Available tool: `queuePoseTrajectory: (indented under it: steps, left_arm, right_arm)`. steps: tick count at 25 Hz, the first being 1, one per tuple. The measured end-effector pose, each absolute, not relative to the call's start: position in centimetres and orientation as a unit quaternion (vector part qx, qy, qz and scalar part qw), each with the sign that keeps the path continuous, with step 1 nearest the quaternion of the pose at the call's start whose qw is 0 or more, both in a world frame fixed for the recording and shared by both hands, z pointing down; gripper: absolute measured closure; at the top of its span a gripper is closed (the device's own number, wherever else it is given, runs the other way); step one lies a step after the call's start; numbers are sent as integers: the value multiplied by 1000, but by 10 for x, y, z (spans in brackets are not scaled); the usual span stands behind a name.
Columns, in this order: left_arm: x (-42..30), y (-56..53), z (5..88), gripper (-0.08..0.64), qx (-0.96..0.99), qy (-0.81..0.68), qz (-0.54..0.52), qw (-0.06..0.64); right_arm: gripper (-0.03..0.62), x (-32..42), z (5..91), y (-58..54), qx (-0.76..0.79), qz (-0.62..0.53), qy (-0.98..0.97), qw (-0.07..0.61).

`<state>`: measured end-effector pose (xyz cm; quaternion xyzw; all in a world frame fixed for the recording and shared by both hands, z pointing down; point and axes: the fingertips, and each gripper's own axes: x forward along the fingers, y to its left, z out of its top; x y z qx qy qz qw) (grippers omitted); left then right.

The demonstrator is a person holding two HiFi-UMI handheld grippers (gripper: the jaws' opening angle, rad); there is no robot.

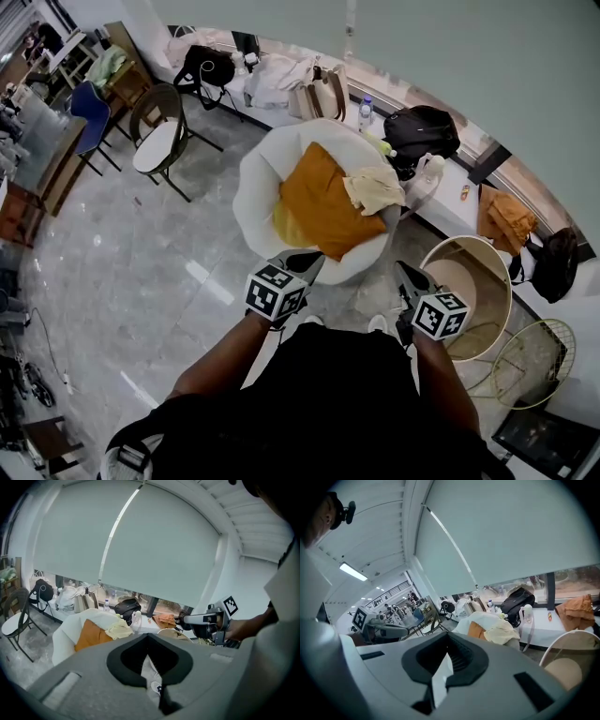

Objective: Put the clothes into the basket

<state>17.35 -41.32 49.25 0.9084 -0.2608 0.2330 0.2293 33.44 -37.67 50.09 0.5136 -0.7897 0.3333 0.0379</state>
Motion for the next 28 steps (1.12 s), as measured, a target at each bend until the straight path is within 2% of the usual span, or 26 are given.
queuePoseTrajectory:
  steps: [7, 14, 23, 28]
  left_arm:
    - [126, -420, 504, 560, 898, -279, 233, 247]
    - [109, -428, 507, 558, 893, -297, 221, 256]
    - [107, -459, 519, 558, 876, -332, 224, 268]
    - [138, -495, 522, 558, 870, -342, 231, 269]
  right_arm:
    - [577, 297, 510, -383, 507, 341, -790, 50]
    - [577, 289, 505, -410, 503, 334, -795, 57]
    - [577, 298, 518, -456, 478, 339, -807, 66]
    - [577, 326, 522, -501, 463, 339, -816, 69]
